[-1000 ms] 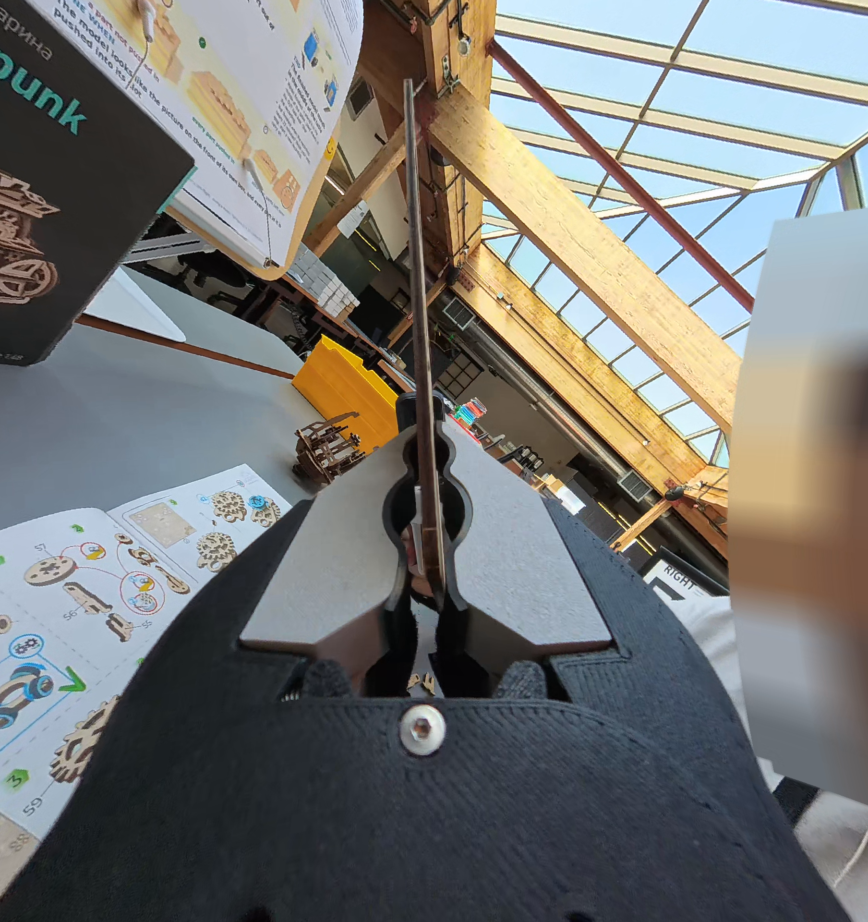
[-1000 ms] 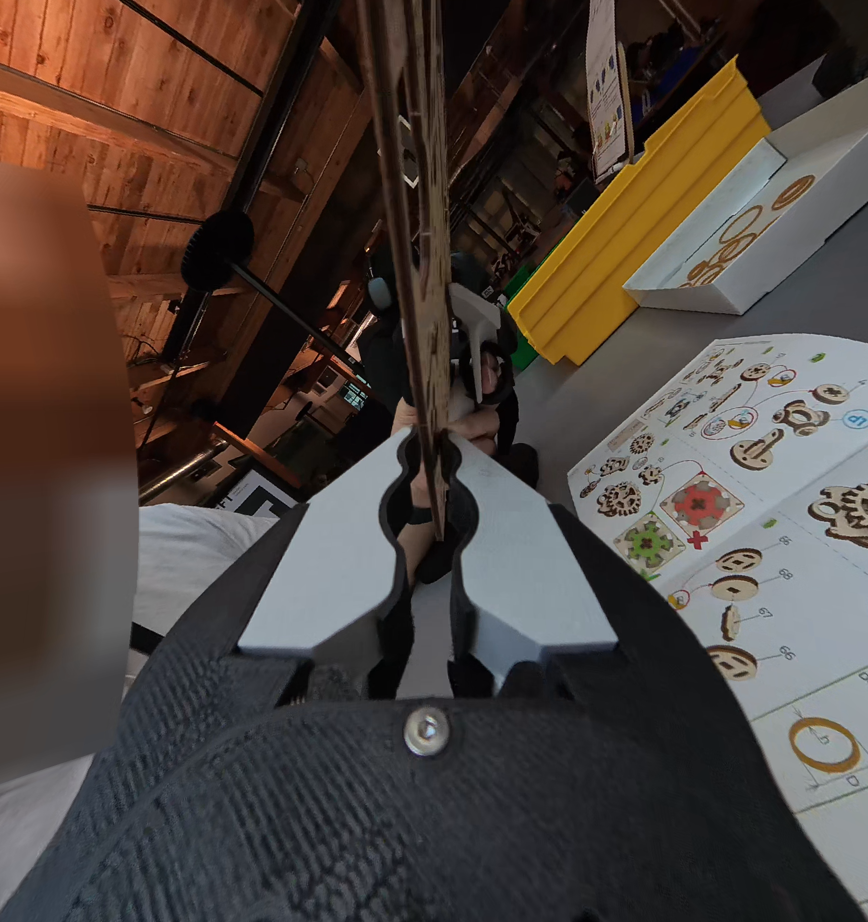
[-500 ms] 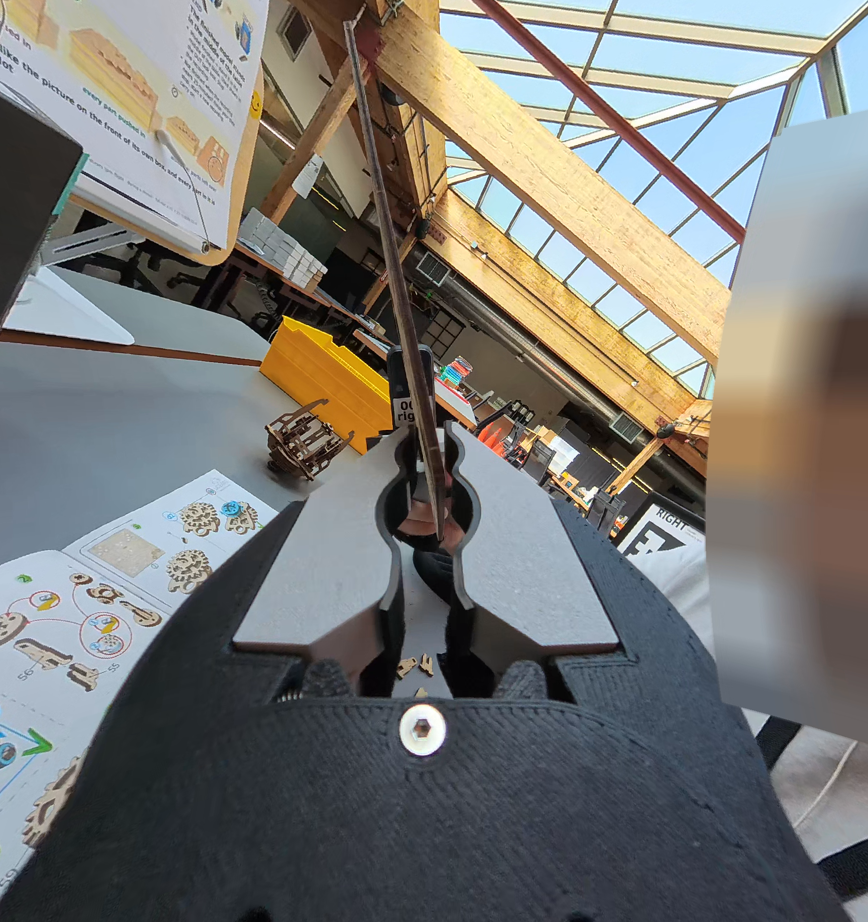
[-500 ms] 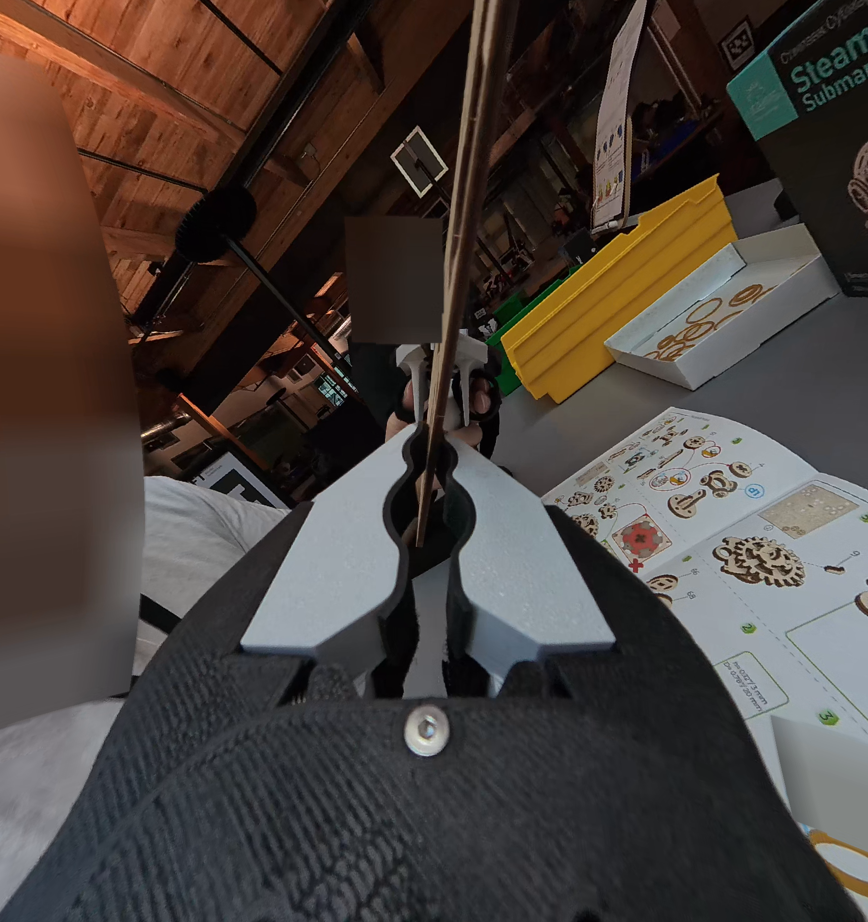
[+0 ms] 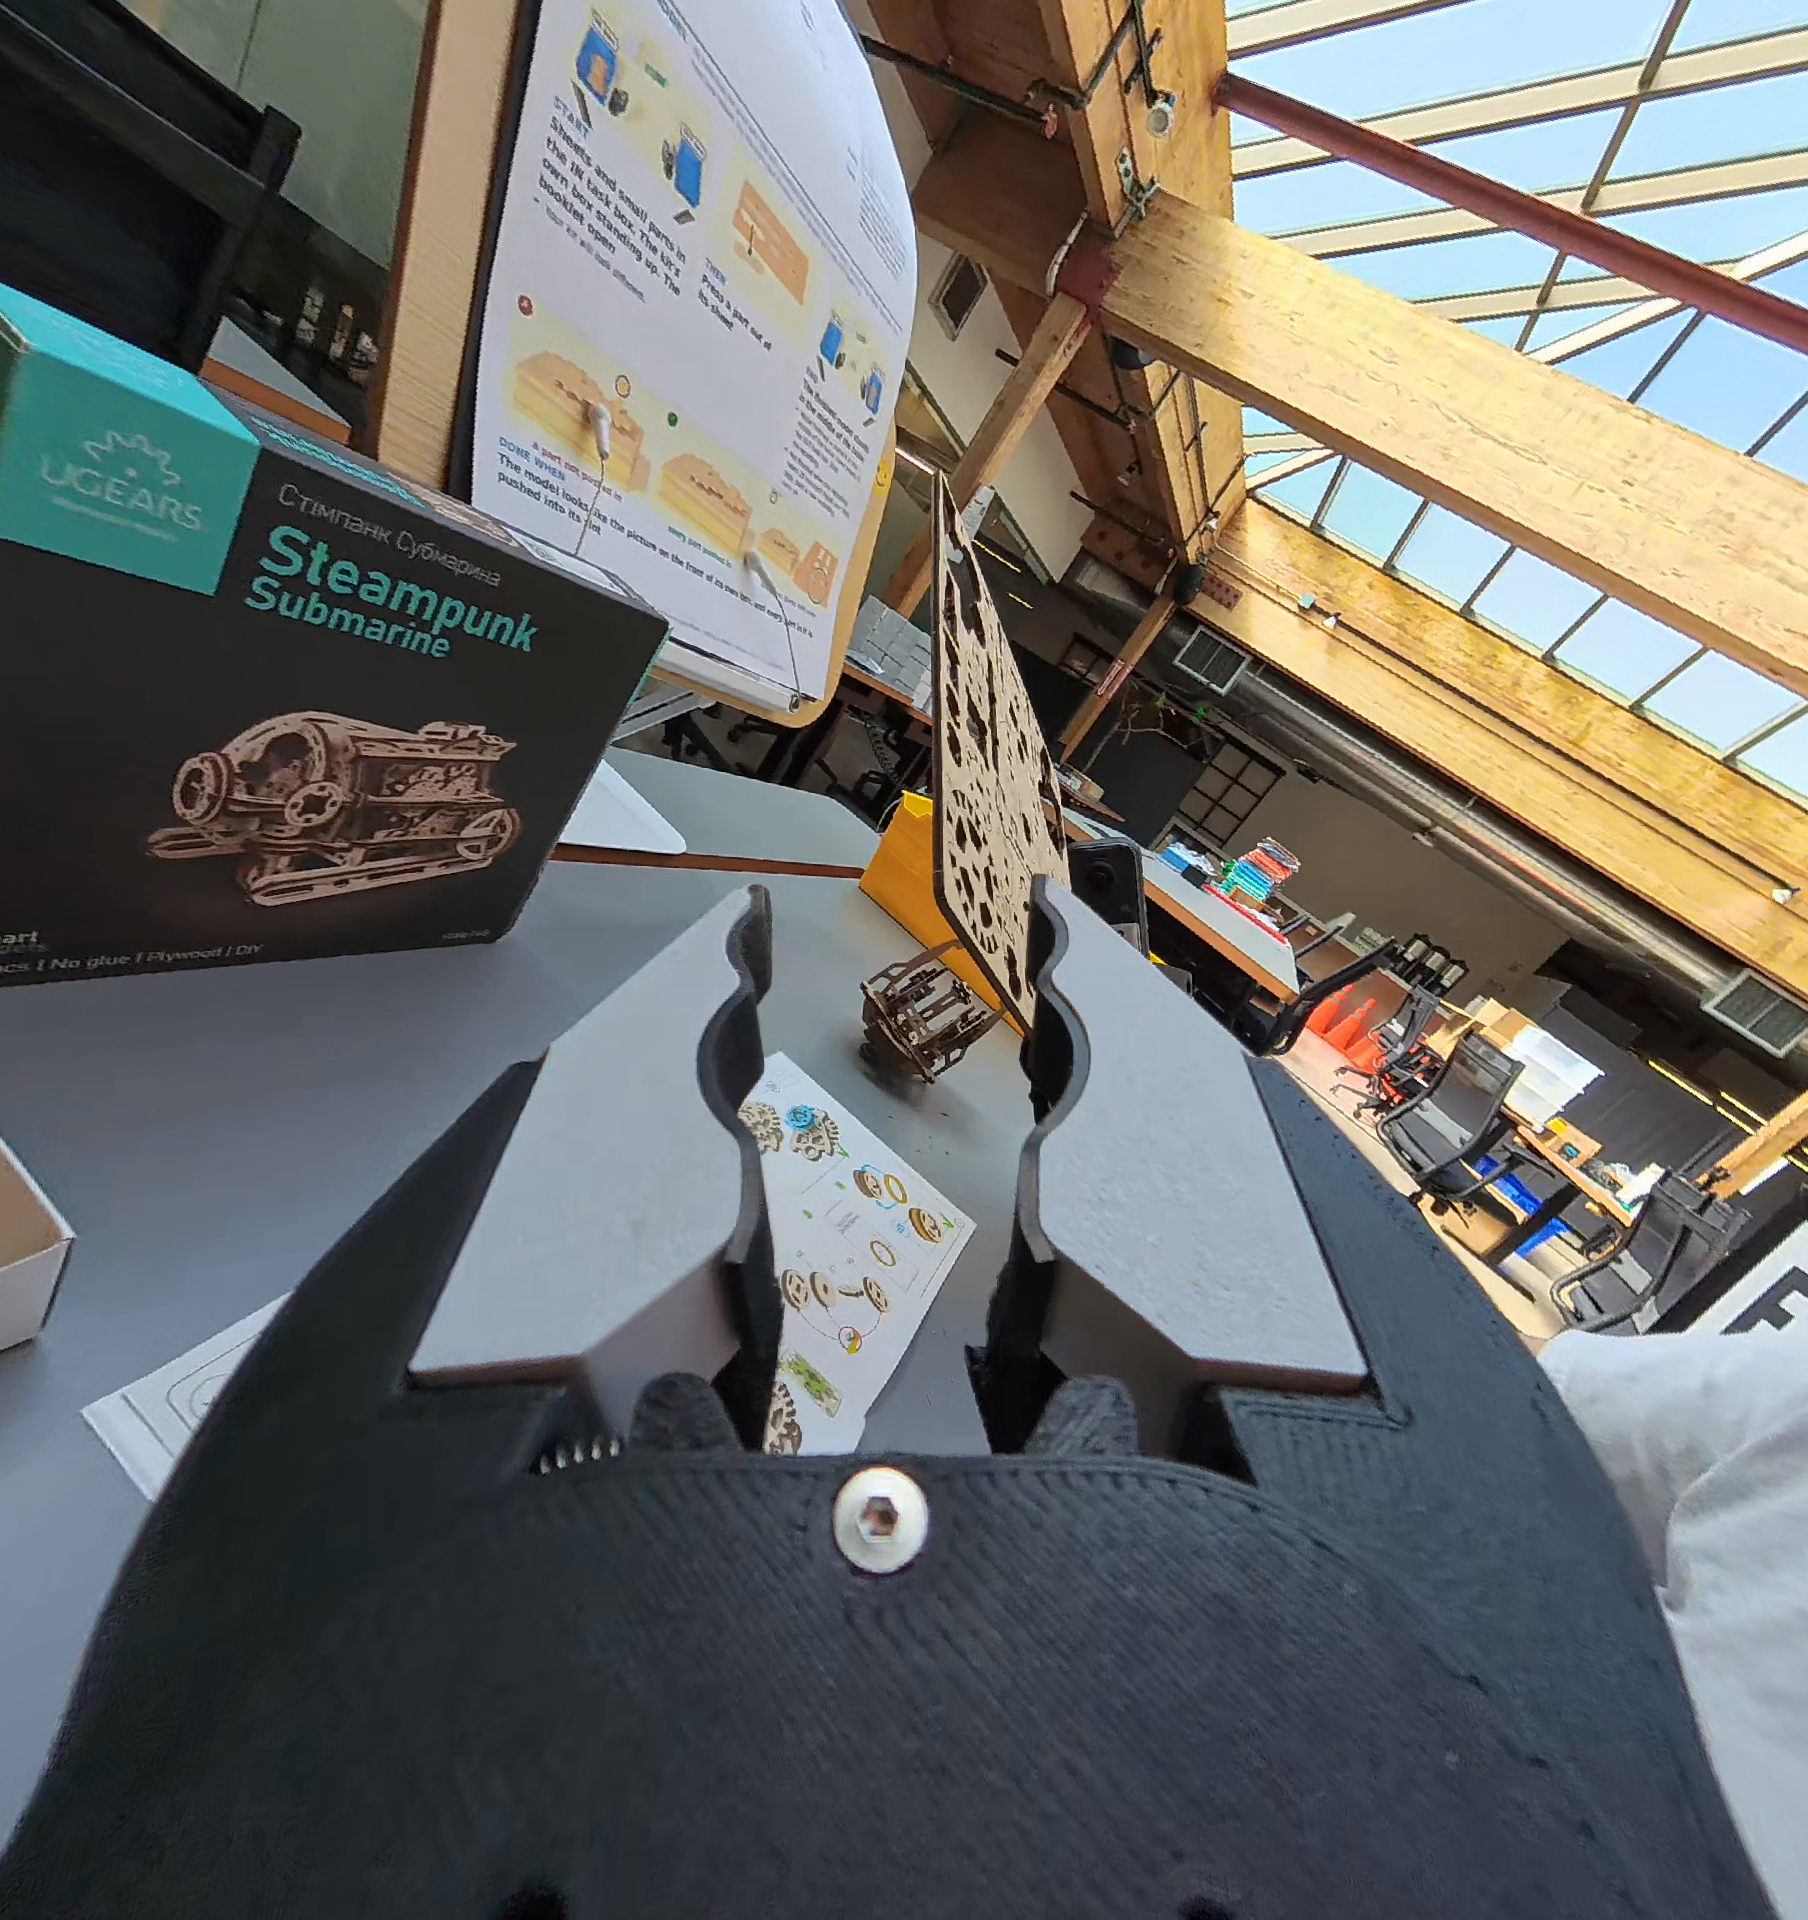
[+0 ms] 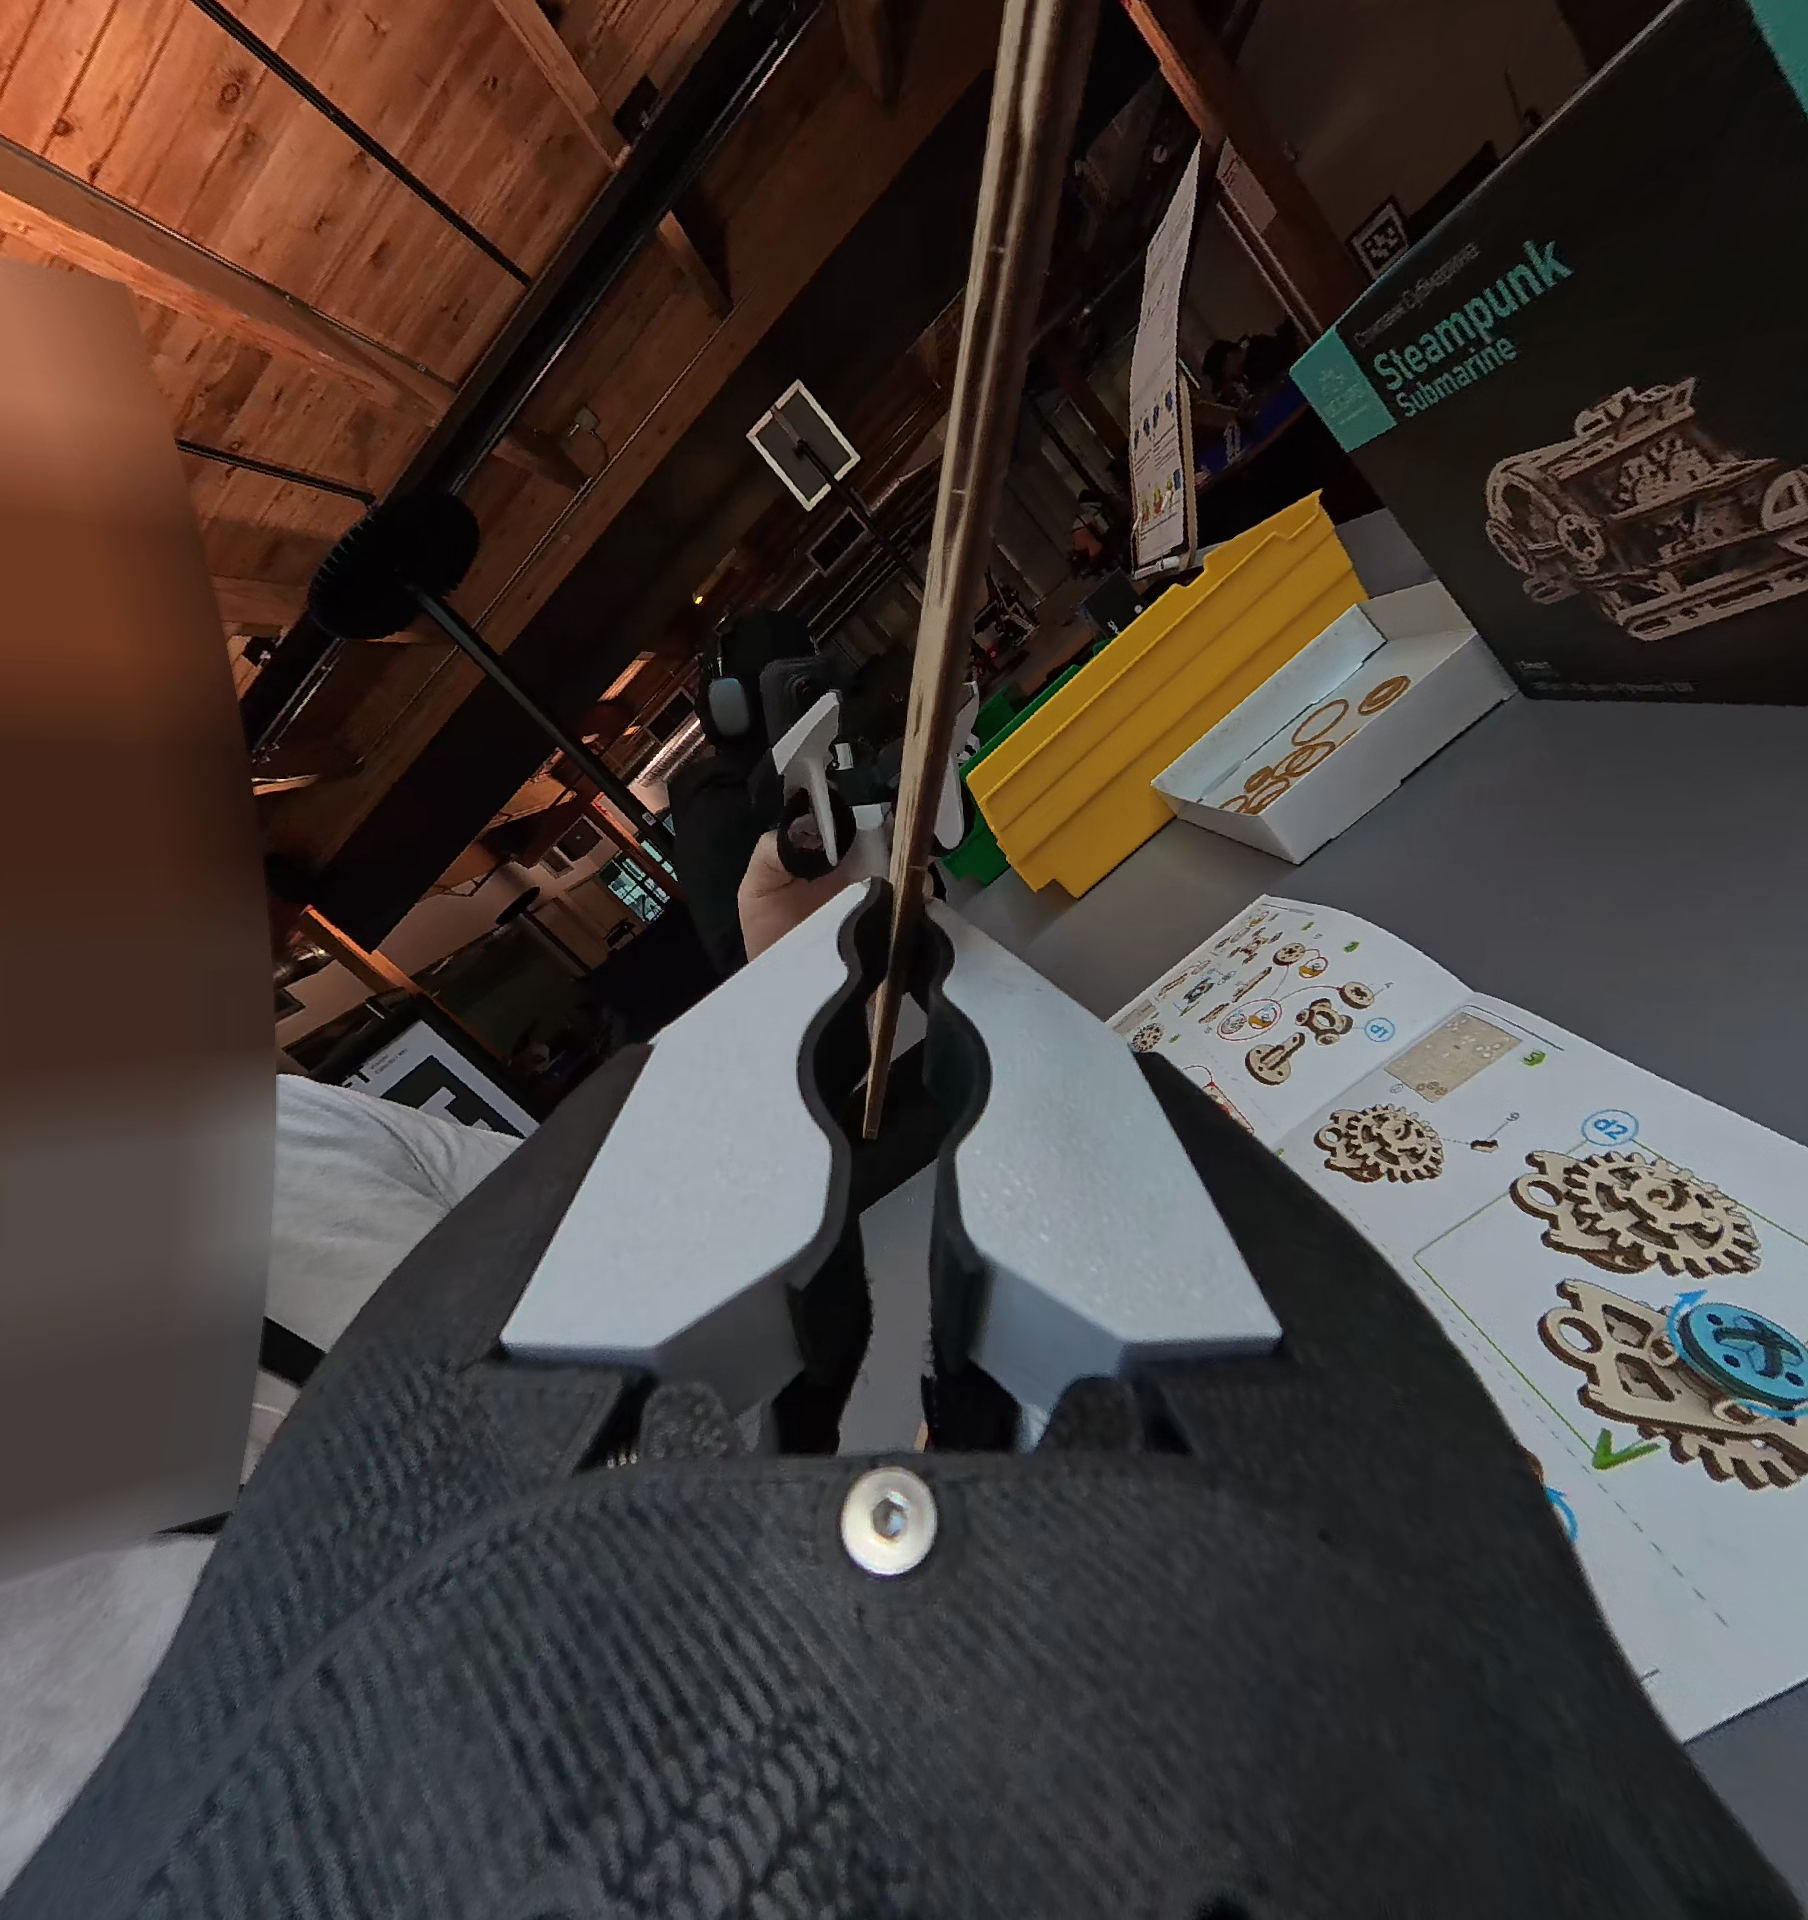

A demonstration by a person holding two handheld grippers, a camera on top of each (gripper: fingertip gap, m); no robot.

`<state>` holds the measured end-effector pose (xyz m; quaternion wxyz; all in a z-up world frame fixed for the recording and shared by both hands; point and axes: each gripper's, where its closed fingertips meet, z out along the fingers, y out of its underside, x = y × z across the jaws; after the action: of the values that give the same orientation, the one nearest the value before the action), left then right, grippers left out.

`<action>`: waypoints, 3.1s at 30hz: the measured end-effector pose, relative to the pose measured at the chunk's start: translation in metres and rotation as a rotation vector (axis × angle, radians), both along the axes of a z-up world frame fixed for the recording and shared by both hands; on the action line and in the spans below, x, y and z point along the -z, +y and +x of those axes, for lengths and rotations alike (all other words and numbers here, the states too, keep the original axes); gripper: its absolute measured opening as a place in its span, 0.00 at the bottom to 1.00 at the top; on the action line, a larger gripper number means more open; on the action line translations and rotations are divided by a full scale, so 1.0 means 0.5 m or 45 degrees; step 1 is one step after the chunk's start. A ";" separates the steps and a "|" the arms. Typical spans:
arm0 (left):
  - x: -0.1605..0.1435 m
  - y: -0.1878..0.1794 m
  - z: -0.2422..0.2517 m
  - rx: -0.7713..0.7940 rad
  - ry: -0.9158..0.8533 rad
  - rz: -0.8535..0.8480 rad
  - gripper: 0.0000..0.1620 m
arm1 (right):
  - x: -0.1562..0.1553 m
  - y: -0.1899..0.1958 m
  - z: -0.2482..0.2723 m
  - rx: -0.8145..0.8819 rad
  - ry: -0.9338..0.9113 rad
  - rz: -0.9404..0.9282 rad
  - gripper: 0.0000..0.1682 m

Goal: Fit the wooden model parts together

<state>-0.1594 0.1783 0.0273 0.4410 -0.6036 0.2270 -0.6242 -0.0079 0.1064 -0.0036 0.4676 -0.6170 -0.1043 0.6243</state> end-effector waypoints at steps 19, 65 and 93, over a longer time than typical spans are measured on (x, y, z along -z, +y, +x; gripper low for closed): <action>0.029 0.015 -0.002 -0.033 0.046 -0.048 0.61 | 0.016 0.003 -0.008 0.007 -0.077 0.006 0.00; 0.085 -0.057 0.075 0.210 0.268 0.022 0.54 | 0.038 -0.017 -0.023 -0.126 -0.199 0.012 0.00; 0.099 -0.202 0.150 0.715 0.163 -0.079 0.03 | 0.013 -0.048 -0.052 -0.216 -0.199 0.095 0.00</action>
<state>-0.0846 0.0772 -0.0223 0.2170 -0.5685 0.3934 -0.6892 -0.0341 0.0824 -0.0104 0.4261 -0.6351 -0.2154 0.6073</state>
